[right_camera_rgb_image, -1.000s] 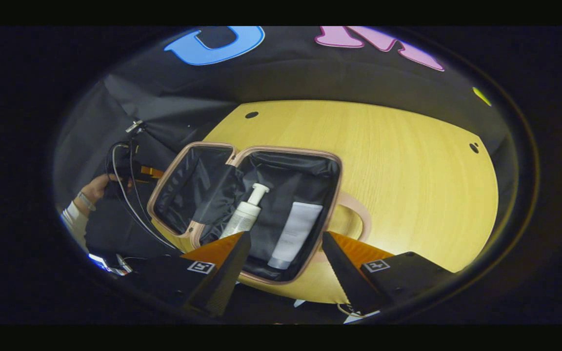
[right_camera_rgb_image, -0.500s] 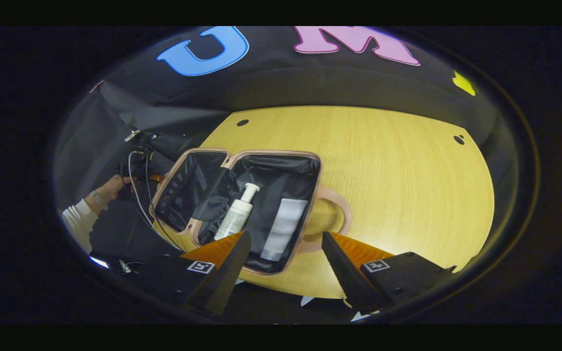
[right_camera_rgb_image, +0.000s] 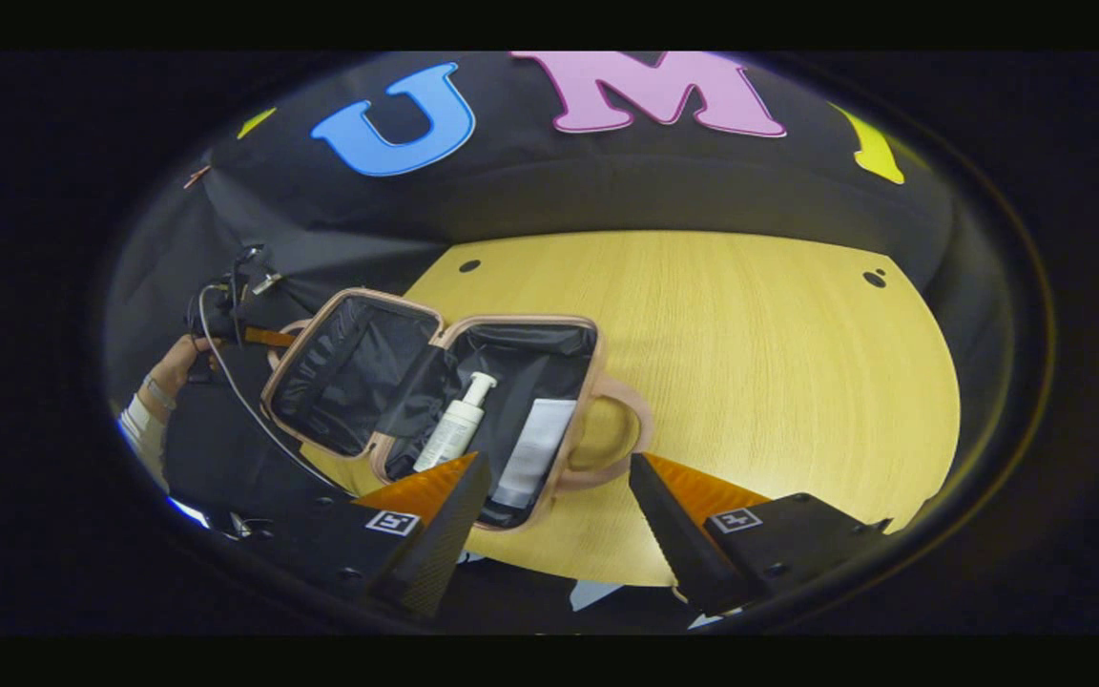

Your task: First open the suitcase, pack the skin care products into it, and then close the suitcase.

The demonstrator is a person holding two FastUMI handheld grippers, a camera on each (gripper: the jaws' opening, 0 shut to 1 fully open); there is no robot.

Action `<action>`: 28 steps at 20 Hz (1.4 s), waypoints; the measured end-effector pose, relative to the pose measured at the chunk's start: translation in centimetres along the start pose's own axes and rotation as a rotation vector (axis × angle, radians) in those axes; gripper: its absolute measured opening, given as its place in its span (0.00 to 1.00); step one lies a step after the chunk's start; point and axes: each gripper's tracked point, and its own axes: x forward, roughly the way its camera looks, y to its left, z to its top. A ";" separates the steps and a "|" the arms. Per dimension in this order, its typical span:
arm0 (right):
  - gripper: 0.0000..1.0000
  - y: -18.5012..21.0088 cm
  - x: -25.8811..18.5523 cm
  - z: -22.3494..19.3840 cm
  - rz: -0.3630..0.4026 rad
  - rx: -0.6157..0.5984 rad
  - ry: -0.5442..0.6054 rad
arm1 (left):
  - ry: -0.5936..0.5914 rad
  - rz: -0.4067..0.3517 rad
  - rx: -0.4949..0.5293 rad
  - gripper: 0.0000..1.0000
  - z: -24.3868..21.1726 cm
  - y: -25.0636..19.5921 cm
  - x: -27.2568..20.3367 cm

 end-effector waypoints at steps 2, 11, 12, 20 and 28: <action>0.94 -0.5 -1.0 0.5 0.014 0.004 -0.024 | -0.042 -0.023 0.007 0.07 1.1 -1.0 -1.5; 0.94 -6.7 -7.6 1.3 0.032 -0.090 -0.125 | -0.248 -0.240 0.077 0.07 6.5 -16.0 -12.8; 0.94 -7.8 -8.4 1.1 0.024 -0.093 -0.131 | -0.258 -0.278 0.093 0.07 6.6 -19.0 -13.7; 0.93 -14.2 -12.7 -0.2 -0.035 -0.018 -0.167 | -0.136 -0.585 0.144 0.07 2.8 -43.6 -10.5; 0.94 -20.1 -16.1 -3.1 -0.163 0.122 -0.199 | 0.056 -0.585 0.150 0.07 -4.7 -53.3 -0.5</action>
